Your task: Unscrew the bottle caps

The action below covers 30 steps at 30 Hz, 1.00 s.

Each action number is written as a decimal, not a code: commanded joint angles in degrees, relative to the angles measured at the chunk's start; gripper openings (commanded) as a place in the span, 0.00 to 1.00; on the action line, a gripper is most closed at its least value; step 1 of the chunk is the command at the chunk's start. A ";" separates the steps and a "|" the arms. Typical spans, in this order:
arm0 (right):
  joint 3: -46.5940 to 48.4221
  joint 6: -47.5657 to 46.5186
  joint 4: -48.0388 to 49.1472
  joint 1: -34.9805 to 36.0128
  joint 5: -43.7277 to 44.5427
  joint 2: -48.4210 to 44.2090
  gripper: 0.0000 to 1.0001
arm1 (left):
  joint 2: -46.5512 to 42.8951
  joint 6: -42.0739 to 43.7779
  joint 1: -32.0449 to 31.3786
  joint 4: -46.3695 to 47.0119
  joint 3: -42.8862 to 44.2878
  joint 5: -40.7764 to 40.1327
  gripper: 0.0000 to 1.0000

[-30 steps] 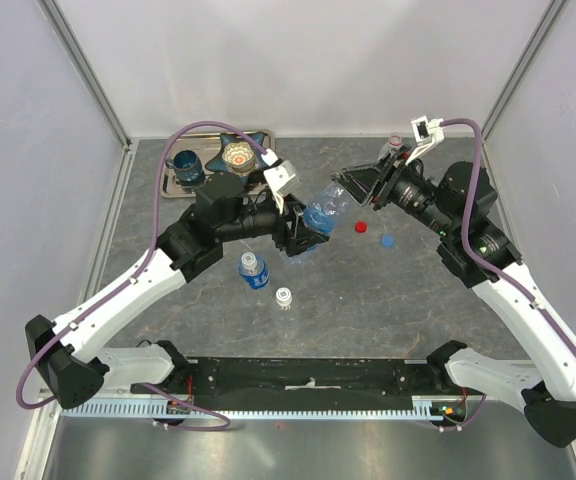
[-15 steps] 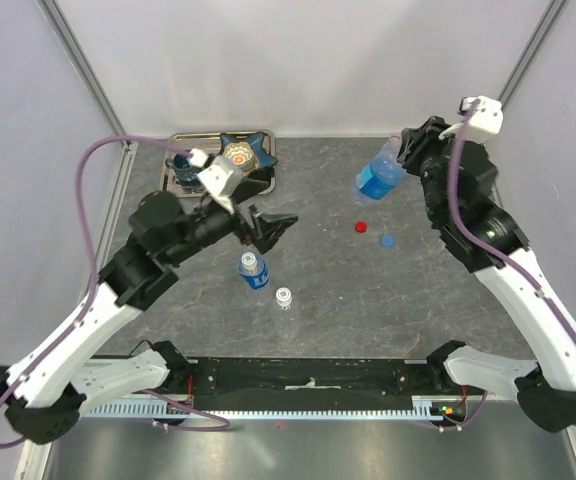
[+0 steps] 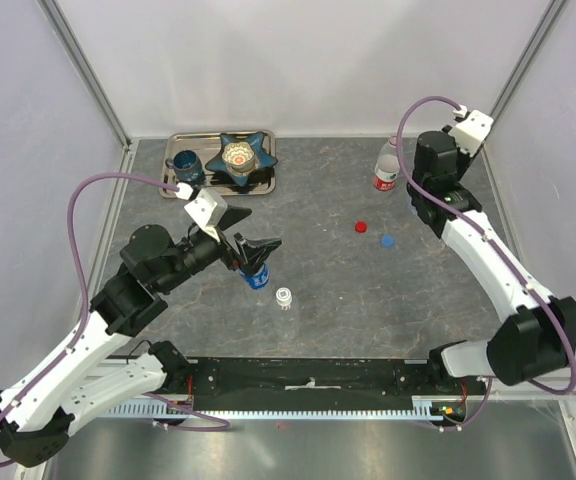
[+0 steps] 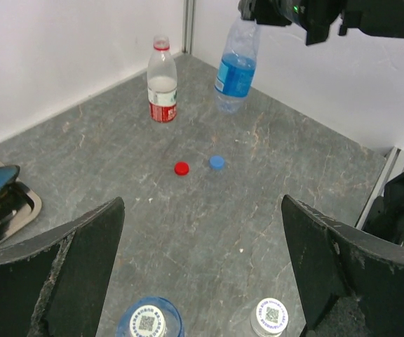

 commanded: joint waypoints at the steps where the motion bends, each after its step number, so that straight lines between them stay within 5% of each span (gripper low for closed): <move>1: 1.43 -1.18 11.75 -2.31 0.22 7.22 0.00 | -1.13 -2.50 0.13 1.69 -1.74 -0.52 0.99; 10: 5.48 0.58 13.42 -6.97 -1.63 20.07 0.00 | 0.36 -2.15 0.13 2.13 -4.03 -0.43 0.99; 27: 9.00 0.14 14.13 -7.41 -4.44 27.20 0.00 | 1.86 -2.32 0.13 2.48 -4.64 0.09 0.99; 30: 8.64 1.10 11.85 -7.50 -6.10 26.85 0.11 | 1.95 -2.41 0.13 2.48 -4.64 0.09 0.99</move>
